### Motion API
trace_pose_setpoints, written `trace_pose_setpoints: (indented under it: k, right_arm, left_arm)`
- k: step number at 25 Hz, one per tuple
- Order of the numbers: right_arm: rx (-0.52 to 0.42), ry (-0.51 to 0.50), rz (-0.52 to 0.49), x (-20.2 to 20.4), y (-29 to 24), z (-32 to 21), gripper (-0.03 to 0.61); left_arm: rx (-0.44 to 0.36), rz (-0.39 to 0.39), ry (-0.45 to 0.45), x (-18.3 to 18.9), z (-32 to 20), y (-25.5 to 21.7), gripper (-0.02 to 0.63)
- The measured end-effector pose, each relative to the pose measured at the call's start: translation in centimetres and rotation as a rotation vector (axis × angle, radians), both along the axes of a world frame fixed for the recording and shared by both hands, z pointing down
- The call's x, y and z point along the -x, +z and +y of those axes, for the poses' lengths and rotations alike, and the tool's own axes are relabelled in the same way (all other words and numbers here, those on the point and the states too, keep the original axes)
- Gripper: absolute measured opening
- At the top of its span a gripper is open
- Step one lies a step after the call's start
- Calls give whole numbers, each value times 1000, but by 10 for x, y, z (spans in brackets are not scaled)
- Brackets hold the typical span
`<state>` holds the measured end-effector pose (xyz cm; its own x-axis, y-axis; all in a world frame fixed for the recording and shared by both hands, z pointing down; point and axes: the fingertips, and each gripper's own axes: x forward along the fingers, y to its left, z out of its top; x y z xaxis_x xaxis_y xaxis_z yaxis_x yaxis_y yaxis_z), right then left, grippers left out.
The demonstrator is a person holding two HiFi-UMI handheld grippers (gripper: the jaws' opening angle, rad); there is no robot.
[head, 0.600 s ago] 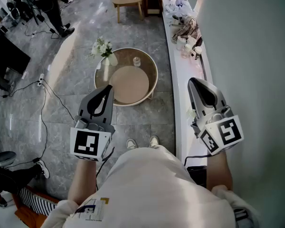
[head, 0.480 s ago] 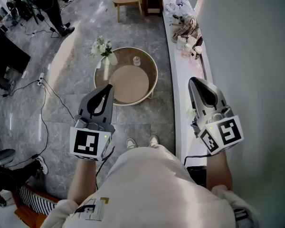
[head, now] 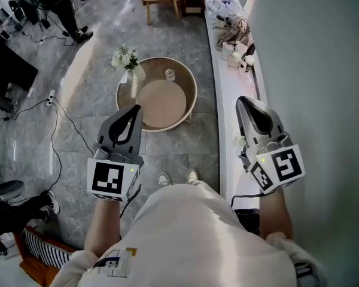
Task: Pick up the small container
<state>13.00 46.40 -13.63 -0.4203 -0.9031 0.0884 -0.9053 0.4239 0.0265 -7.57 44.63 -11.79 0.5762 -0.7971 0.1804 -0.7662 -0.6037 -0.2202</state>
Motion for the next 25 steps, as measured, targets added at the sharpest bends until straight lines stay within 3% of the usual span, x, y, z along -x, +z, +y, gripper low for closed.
trace_pose_setpoints:
  k: [14, 25]
  right_arm:
    - [18, -33, -6, -36, 13, -7, 11]
    - [23, -15, -28, -57, 25, -14, 11]
  left_arm:
    - [8, -46, -43, -40, -5, 0, 8]
    - [26, -59, -64, -45, -9, 11, 8]
